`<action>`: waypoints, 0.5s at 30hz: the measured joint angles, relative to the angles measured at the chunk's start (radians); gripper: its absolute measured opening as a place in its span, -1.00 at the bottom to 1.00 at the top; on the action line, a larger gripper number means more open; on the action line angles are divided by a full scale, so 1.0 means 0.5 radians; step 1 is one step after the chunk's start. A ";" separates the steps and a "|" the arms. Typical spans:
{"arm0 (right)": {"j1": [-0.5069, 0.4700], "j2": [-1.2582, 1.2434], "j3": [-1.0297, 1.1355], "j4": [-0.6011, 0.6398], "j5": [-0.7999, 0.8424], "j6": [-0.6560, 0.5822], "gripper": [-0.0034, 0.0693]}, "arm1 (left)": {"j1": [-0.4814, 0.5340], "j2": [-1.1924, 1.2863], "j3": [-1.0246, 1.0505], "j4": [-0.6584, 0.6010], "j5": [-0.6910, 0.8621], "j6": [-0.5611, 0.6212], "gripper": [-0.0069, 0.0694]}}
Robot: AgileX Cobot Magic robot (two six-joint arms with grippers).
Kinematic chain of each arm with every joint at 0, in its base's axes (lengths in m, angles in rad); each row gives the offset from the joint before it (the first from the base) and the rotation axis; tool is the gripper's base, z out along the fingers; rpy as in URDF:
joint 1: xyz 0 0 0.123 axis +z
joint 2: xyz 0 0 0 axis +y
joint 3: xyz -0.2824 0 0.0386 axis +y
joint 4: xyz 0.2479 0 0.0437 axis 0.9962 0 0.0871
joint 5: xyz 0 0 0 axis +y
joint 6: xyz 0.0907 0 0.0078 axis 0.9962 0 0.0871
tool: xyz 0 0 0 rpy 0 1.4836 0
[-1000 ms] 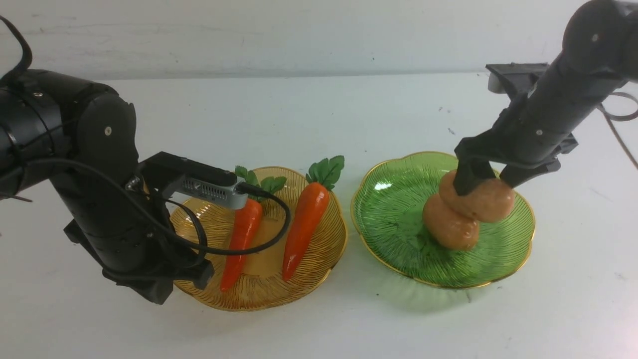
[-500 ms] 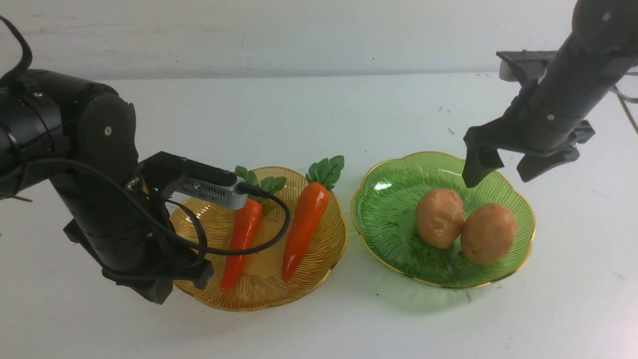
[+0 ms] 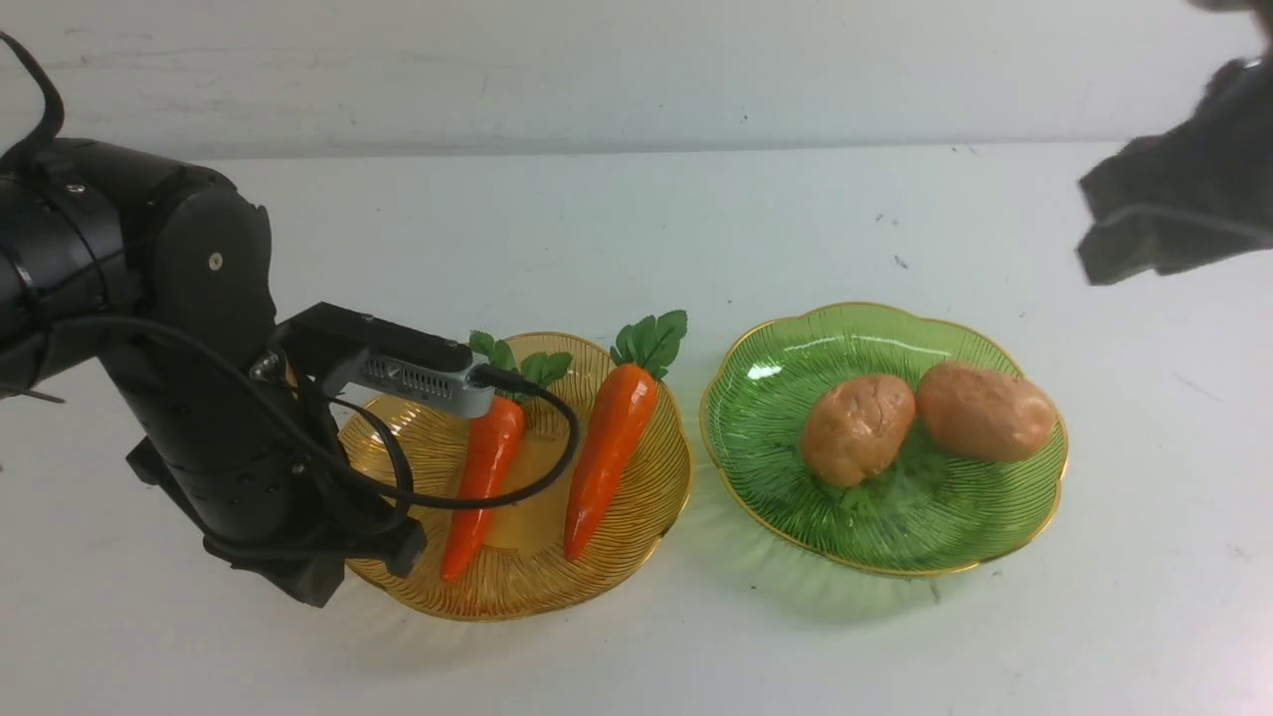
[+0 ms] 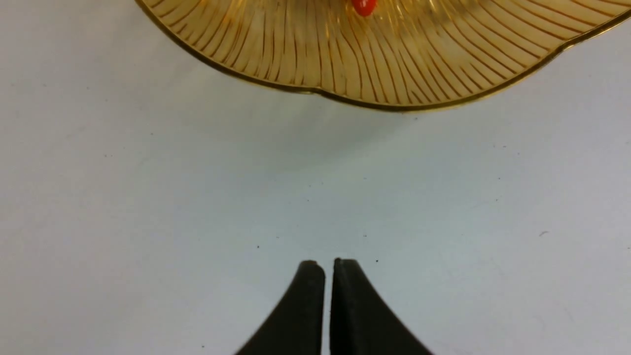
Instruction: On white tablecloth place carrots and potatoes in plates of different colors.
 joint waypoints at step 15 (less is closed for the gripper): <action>0.000 -2.271 1.668 -0.036 -1.316 -0.055 -0.95 | 0.000 0.000 0.000 0.000 0.000 0.000 -0.80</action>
